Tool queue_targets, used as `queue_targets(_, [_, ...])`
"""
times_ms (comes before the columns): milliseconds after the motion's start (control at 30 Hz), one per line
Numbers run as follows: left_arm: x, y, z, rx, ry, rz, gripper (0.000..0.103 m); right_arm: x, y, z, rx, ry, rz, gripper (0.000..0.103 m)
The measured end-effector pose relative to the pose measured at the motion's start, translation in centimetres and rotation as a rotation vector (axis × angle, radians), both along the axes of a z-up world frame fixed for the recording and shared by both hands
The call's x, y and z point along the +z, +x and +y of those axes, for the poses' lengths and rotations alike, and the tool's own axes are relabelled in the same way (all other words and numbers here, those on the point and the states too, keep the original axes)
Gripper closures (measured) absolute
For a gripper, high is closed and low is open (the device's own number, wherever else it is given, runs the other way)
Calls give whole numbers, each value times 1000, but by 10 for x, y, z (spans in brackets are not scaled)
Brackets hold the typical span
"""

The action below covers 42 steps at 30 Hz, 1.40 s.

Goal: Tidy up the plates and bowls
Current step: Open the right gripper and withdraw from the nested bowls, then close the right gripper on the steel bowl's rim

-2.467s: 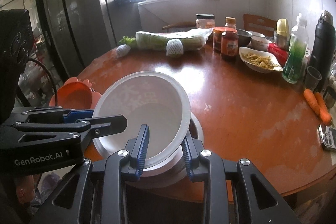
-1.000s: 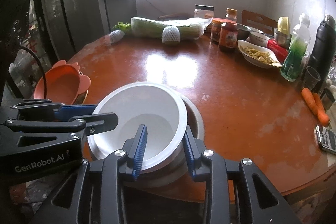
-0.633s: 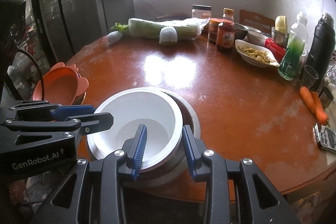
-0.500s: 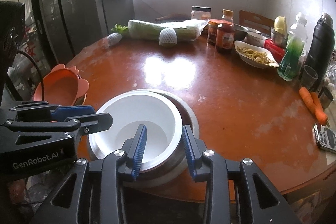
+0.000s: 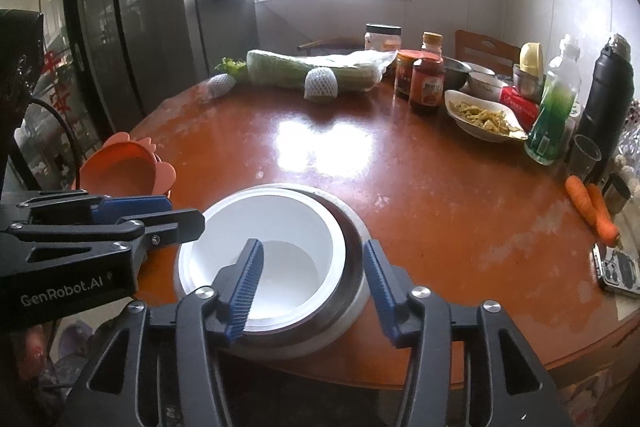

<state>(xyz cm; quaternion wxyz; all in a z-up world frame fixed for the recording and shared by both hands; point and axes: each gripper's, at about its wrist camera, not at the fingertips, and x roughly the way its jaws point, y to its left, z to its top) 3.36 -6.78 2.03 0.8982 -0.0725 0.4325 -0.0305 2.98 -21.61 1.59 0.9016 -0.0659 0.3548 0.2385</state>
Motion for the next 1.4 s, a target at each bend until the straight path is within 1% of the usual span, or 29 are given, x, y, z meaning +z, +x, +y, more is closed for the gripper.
queue_targets(167, [0,-1,2,6,8,3,65,5,-3,0,-1,-11,-28,35])
queue_targets(333, [-2,0,4,8,8,10,65,3,1,-4,-24,-7,-15,32])
queue_targets(500, [-6,3,4,2,1,30,65,-2,6,-7,-39,2,20,32])
queue_targets(600, [-9,5,3,-6,-6,42,65,-4,8,-9,-44,2,25,32])
queue_targets(733, [-15,8,2,-6,-23,60,61,-8,11,-12,-54,2,40,32])
queue_targets(1000, [-25,15,2,0,-37,87,60,-19,19,-15,-58,17,81,32])
queue_targets(1233, [-29,19,3,9,-43,86,55,-30,28,-20,-61,58,138,32])
queue_targets(1400, [-40,25,4,15,-51,123,54,-39,34,-21,-64,94,185,32])
